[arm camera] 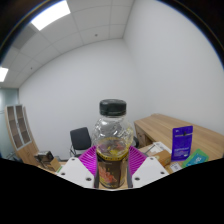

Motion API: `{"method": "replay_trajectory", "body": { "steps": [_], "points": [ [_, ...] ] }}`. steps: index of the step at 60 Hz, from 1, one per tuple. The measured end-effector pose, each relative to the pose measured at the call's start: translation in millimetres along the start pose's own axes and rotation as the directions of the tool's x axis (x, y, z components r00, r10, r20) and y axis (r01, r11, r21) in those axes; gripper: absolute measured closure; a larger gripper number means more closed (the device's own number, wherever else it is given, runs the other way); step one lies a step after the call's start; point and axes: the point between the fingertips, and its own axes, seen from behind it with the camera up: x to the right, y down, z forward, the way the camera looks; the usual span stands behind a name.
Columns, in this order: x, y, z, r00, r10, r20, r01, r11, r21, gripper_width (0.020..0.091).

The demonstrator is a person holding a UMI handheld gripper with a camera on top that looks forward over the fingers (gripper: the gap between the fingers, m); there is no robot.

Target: Pour water

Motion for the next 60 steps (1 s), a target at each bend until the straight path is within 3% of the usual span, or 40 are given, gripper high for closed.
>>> {"method": "replay_trajectory", "body": {
  "steps": [12,17,27,28,35,43,45,48,51,55,60],
  "points": [
    [75.6,72.2,11.4,0.94,-0.325,-0.105,0.314,0.943,-0.108,0.0734],
    [101.1,102.1,15.3,0.941,-0.324,-0.097,0.306,0.937,-0.167,0.0734],
    [121.4,150.7,20.3,0.954,-0.285,-0.092,0.261,0.942,-0.212,0.0727],
    [120.5,145.0,20.8,0.955,-0.282,-0.091,0.263,0.948,-0.18,0.0729],
    [117.9,147.5,19.0,0.955,-0.28,-0.1,0.259,0.949,-0.18,0.0719],
    [120.1,149.6,18.3,0.951,-0.288,-0.108,0.259,0.939,-0.224,0.0576],
    [122.4,152.0,15.8,0.95,-0.287,-0.122,0.251,0.936,-0.247,0.0479],
    [122.9,153.3,10.1,0.952,-0.275,-0.135,0.231,0.934,-0.274,0.0235],
    [120.7,149.3,1.5,0.952,-0.272,-0.143,0.223,0.932,-0.288,0.0287],
    [115.5,141.6,-14.5,0.945,-0.286,-0.157,0.23,0.925,-0.303,0.0234],
    [97.4,132.0,-45.8,0.938,-0.307,-0.164,0.244,0.915,-0.32,0.025]
  ]
}}
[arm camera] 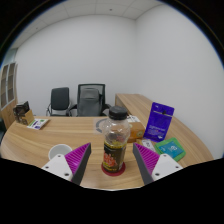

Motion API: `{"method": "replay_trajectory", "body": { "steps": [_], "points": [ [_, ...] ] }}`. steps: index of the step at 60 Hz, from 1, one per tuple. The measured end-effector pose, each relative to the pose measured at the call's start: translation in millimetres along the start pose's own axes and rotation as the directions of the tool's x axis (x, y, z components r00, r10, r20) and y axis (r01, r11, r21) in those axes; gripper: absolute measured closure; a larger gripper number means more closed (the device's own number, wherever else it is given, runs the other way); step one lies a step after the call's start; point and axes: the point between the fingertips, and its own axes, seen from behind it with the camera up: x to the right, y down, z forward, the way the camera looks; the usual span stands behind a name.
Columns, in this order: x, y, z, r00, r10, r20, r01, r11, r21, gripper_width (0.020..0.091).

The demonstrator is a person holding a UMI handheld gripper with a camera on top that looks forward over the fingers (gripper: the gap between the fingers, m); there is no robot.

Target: Pour water

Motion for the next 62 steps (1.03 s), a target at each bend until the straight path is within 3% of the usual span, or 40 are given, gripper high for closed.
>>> {"method": "replay_trajectory", "body": {
  "steps": [31,42,62],
  "points": [
    [-93.7,24.6,-294.6,1.0,-0.026,-0.003,0.025,0.995,-0.098,0.0249],
    [-107.8,30.0,-343.0,1.0,-0.025,-0.011,0.024,0.996,-0.086,0.0248],
    [-118.2,27.3,-368.5,1.0,-0.01,-0.018,0.008,0.996,-0.086,0.0247]
  ]
}}
